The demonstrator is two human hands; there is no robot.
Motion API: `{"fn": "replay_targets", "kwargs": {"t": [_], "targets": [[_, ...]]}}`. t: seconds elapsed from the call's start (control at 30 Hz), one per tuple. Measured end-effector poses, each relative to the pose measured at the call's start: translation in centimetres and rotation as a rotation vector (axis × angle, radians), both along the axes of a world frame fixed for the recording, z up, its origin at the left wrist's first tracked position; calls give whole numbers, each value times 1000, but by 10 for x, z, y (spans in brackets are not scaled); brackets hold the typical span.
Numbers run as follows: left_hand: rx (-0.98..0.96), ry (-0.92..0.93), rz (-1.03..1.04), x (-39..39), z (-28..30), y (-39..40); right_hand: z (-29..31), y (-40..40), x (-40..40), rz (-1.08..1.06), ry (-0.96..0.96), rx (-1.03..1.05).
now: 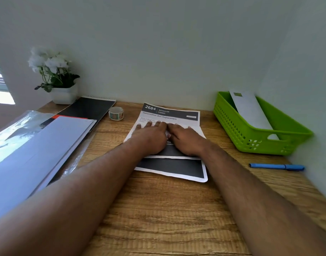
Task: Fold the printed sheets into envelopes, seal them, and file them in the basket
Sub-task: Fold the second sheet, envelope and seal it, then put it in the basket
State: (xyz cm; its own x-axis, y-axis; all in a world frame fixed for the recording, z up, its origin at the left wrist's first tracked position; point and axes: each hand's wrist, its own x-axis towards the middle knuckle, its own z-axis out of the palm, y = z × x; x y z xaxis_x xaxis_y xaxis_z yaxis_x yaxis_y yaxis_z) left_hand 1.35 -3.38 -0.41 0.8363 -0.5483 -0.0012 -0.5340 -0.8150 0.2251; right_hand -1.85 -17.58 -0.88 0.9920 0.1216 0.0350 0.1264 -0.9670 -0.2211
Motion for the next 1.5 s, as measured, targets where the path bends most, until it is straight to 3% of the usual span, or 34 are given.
{"fn": "replay_targets", "kwargs": {"t": [0.33,0.87,1.1,1.33,1.5], "targets": [[-108,-12,128,5,-9,-14,-3,-1,5,-44,67,-11],[57,34,217,17,-10,25,8,-45,-12,-307,183,-69],[124,-83,168,22,-3,29,8,-44,-14,-301,189,-32],[-4,-83,138,20,8,27,17,-41,-20,-279,51,35],[22,-62,33,16,9,21,27,-32,-21,-271,-19,50]]}}
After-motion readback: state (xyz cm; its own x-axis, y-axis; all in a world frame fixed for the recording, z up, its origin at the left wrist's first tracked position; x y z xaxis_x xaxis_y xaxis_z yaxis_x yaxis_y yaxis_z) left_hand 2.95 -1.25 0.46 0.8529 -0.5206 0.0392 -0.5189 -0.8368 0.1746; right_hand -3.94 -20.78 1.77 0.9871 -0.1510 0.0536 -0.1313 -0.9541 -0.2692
